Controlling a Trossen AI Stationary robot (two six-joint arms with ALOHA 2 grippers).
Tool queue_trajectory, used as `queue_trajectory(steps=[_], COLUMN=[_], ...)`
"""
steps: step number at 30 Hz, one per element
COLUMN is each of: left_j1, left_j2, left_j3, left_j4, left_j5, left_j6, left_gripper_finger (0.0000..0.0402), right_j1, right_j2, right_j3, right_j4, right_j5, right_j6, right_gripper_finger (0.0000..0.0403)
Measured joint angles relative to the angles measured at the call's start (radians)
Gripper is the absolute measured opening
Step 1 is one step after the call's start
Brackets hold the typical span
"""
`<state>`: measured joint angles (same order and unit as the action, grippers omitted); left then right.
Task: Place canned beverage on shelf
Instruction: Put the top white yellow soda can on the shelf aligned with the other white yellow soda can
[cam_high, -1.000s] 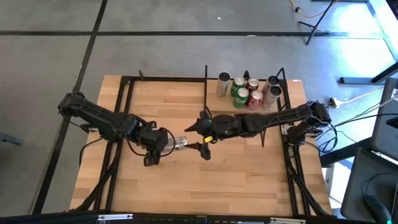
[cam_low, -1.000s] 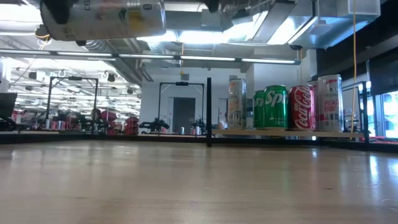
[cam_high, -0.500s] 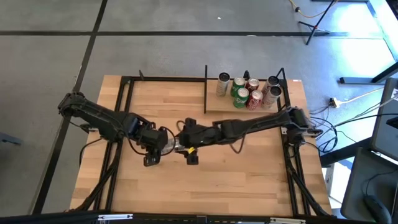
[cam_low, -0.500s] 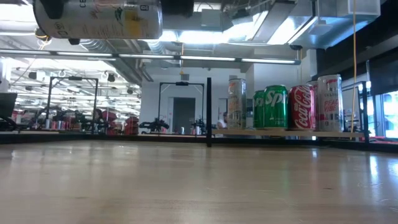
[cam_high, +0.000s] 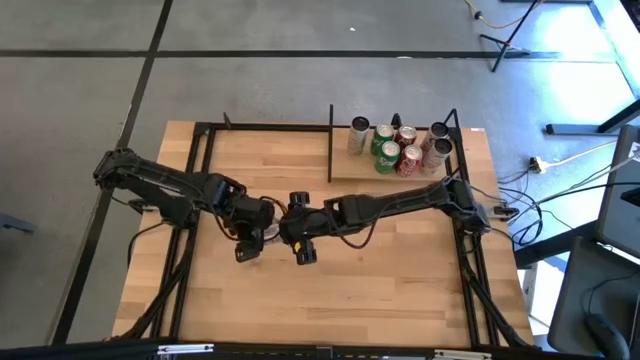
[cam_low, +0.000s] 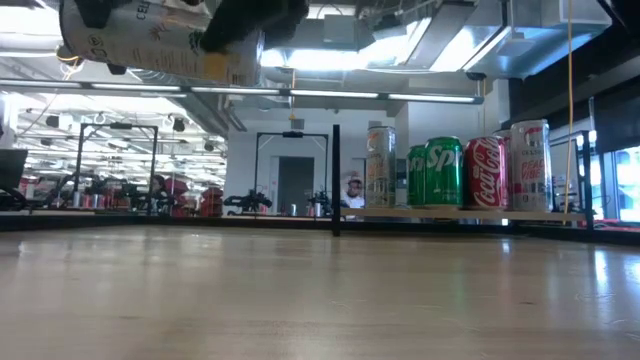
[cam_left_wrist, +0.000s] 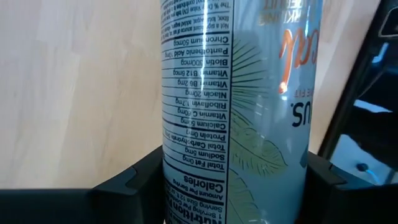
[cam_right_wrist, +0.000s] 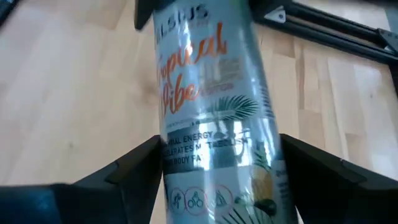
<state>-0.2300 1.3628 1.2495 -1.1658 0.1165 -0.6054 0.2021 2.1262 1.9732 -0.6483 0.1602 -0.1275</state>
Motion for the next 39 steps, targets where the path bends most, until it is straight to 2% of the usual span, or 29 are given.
queue_trajectory(steps=[7, 15, 17, 20, 24, 28, 31, 35, 39], left_j1=[0.019, 0.02, 0.02, 0.022, 0.021, 0.024, 0.006, -0.038, -0.098], left_j2=[0.0, 0.022, 0.023, 0.023, 0.024, 0.009, -0.033, -0.129, -0.232], left_j3=[0.0, 0.0, 0.0, 0.001, 0.001, 0.015, 0.064, 0.119, 0.123], left_j4=[0.056, 0.028, 0.047, 0.051, 0.056, 0.043, 0.014, 0.008, 0.028], left_j5=[0.039, 0.044, 0.041, 0.045, 0.042, 0.03, -0.043, -0.22, -0.389], left_j6=[0.005, 0.004, 0.006, 0.017, 0.017, 0.03, 0.03, -0.019, -0.083], left_gripper_finger=[0.0222, 0.0222, 0.0222, 0.0224, 0.0269, 0.0311, 0.0325, 0.0329, 0.033], right_j1=[0.0, 0.001, 0.002, 0.002, 0.002, 0.007, 0.017, 0.039, 0.078], right_j2=[0.03, 0.038, 0.038, 0.037, 0.036, 0.023, -0.007, -0.062, -0.148], right_j3=[-0.004, 0.008, 0.019, 0.022, 0.023, 0.022, 0.022, 0.018, -0.02], right_j4=[-0.011, -0.008, -0.01, -0.015, -0.028, -0.128, -0.223, -0.408, -0.566], right_j5=[0.002, 0.013, 0.022, 0.013, 0.004, 0.001, 0.006, 0.016, 0.049], right_j6=[-0.013, -0.01, -0.008, -0.015, 0.0, 0.028, 0.055, 0.146, 0.27], right_gripper_finger=[0.0292, 0.029, 0.0279, 0.0238, 0.0232, 0.0232, 0.0232, 0.0232, 0.0232])
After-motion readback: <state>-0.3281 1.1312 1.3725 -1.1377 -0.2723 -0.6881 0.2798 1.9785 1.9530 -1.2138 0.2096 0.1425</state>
